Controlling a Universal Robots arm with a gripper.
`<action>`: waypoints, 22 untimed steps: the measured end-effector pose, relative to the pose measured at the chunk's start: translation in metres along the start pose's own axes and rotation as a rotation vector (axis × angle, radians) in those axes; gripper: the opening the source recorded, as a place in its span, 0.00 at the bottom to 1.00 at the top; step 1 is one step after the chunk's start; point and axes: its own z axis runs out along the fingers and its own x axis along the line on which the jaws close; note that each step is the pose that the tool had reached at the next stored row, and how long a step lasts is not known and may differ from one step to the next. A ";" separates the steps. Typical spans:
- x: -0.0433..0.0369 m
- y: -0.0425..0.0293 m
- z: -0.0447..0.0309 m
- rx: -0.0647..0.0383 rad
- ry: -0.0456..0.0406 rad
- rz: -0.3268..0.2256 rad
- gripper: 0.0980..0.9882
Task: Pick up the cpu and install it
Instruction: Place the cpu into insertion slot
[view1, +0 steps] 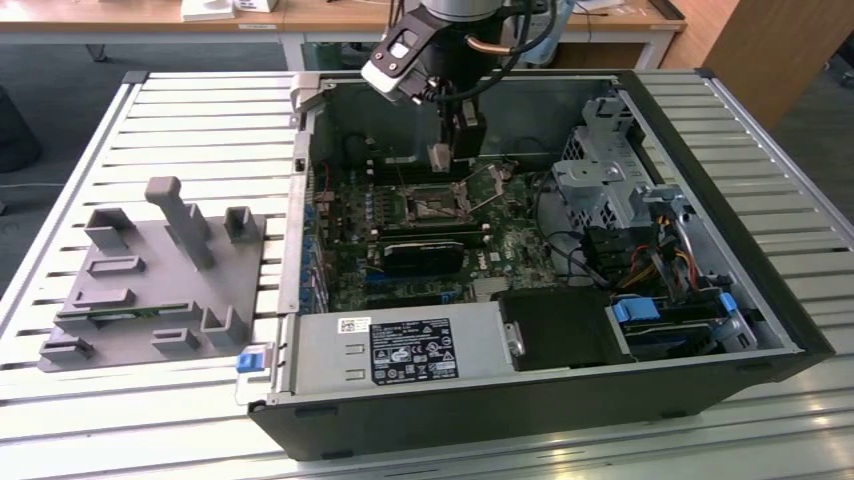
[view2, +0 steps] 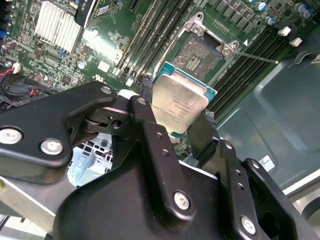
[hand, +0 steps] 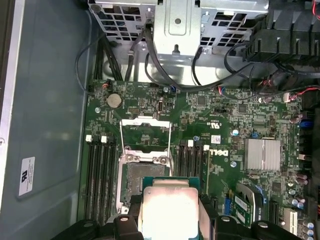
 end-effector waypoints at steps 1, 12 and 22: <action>0.0002 0.0000 0.0007 0.000 -0.0006 0.000 0.49; 0.0101 -0.0004 0.0122 0.000 -0.0125 0.005 0.49; 0.0171 -0.0014 0.0322 0.001 -0.0117 -0.012 0.49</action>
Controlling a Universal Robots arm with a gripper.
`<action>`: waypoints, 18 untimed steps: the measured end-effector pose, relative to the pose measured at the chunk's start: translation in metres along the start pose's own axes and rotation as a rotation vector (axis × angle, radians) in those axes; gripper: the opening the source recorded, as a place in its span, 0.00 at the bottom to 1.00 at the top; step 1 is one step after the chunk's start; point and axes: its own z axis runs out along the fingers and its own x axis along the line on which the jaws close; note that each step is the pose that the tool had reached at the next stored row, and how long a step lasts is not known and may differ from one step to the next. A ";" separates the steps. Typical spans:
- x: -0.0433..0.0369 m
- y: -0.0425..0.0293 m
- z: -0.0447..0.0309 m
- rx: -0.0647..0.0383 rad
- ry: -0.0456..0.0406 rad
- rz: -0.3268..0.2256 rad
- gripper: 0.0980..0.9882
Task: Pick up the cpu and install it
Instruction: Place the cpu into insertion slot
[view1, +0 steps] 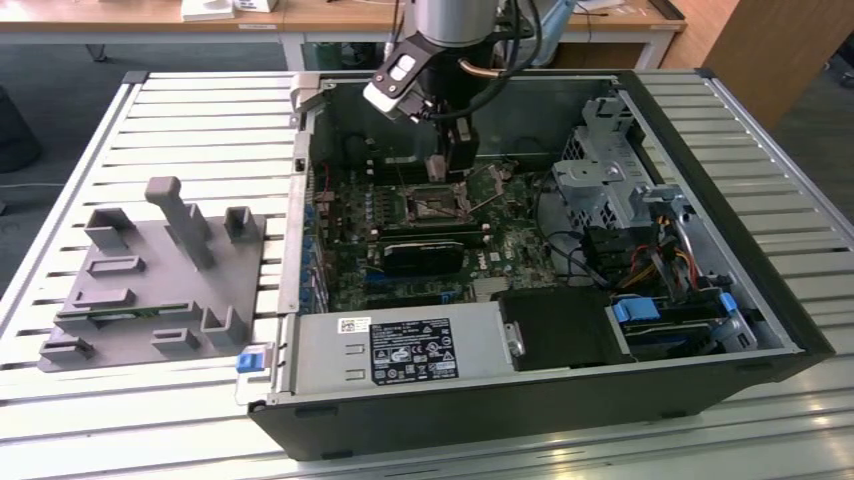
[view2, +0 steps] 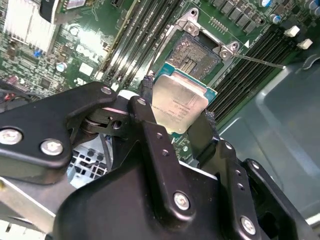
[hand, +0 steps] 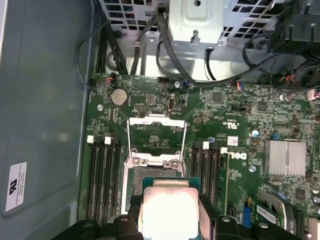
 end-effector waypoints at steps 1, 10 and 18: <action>0.0009 -0.0001 0.0018 0.000 0.0001 -0.001 0.49; 0.0051 -0.0011 0.0177 0.000 0.0003 -0.001 0.49; 0.0113 -0.0023 0.0293 0.000 0.0002 0.002 0.49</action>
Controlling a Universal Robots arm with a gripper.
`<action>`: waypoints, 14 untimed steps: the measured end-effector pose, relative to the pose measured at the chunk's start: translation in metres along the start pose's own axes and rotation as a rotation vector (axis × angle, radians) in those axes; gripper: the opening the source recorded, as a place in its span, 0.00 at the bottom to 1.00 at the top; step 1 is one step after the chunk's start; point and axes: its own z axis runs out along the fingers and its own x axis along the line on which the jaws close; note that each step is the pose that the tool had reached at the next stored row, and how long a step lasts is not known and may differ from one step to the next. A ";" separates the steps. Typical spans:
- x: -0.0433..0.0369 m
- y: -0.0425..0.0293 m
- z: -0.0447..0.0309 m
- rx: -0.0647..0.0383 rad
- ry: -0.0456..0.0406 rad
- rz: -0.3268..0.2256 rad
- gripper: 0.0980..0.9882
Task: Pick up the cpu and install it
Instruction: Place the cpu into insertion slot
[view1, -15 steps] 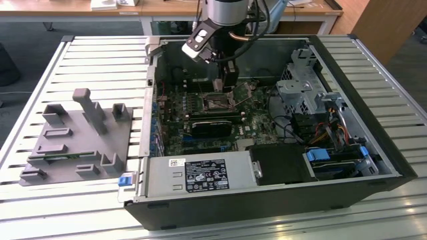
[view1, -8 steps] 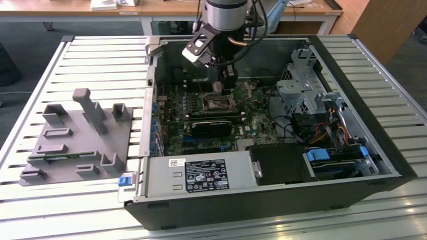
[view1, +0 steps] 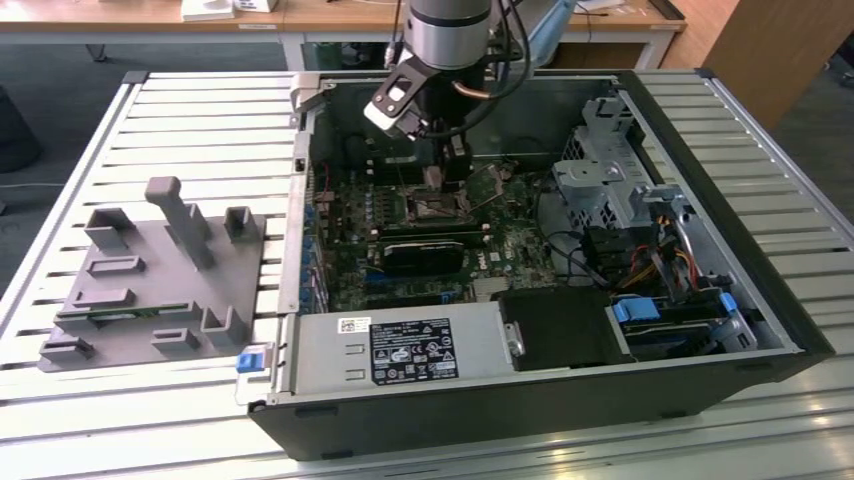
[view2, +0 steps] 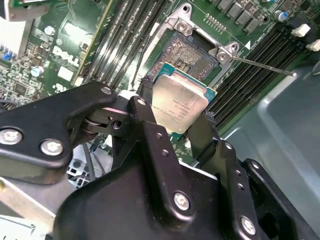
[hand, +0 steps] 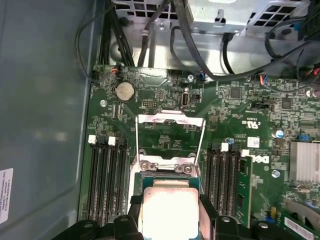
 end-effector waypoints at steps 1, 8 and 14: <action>0.0001 -0.0009 0.0014 0.000 -0.0002 0.001 0.49; 0.0009 -0.0065 0.0235 0.000 -0.0004 0.002 0.49; 0.0009 -0.0066 0.0235 0.000 -0.0003 0.002 0.49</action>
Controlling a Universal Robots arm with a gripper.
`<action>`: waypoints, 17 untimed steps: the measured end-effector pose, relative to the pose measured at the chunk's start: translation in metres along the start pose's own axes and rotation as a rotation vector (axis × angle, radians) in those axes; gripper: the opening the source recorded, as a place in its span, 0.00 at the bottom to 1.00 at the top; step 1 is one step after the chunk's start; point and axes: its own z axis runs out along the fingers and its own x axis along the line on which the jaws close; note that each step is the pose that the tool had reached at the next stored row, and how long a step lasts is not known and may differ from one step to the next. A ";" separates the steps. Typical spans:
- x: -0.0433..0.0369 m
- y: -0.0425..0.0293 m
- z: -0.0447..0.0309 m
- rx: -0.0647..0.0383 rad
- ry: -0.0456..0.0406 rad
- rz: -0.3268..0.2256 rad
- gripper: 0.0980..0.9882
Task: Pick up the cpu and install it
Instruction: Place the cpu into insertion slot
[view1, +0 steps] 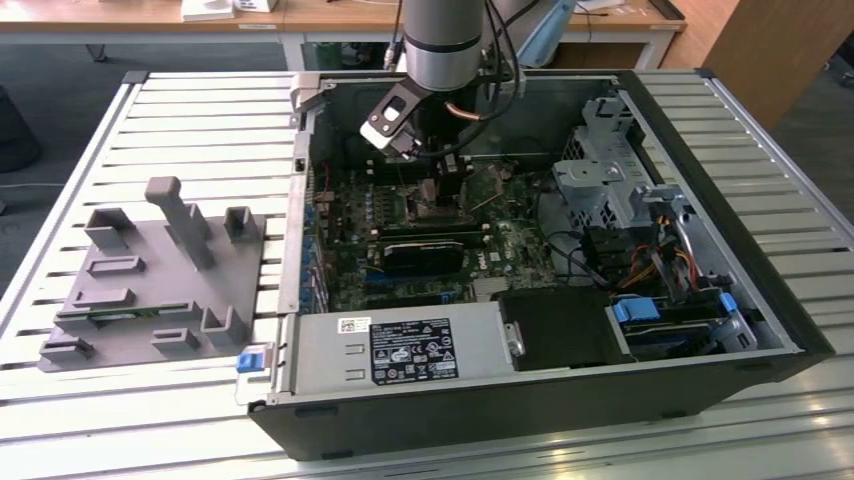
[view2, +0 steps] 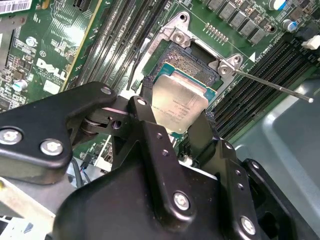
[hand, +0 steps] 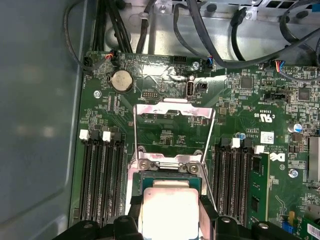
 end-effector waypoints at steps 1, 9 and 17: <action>0.0000 0.0000 0.0000 0.000 0.0000 0.000 0.49; 0.0000 0.0000 0.0000 0.000 -0.0002 0.001 0.49; 0.0000 -0.0011 0.0002 0.000 -0.0027 0.040 0.49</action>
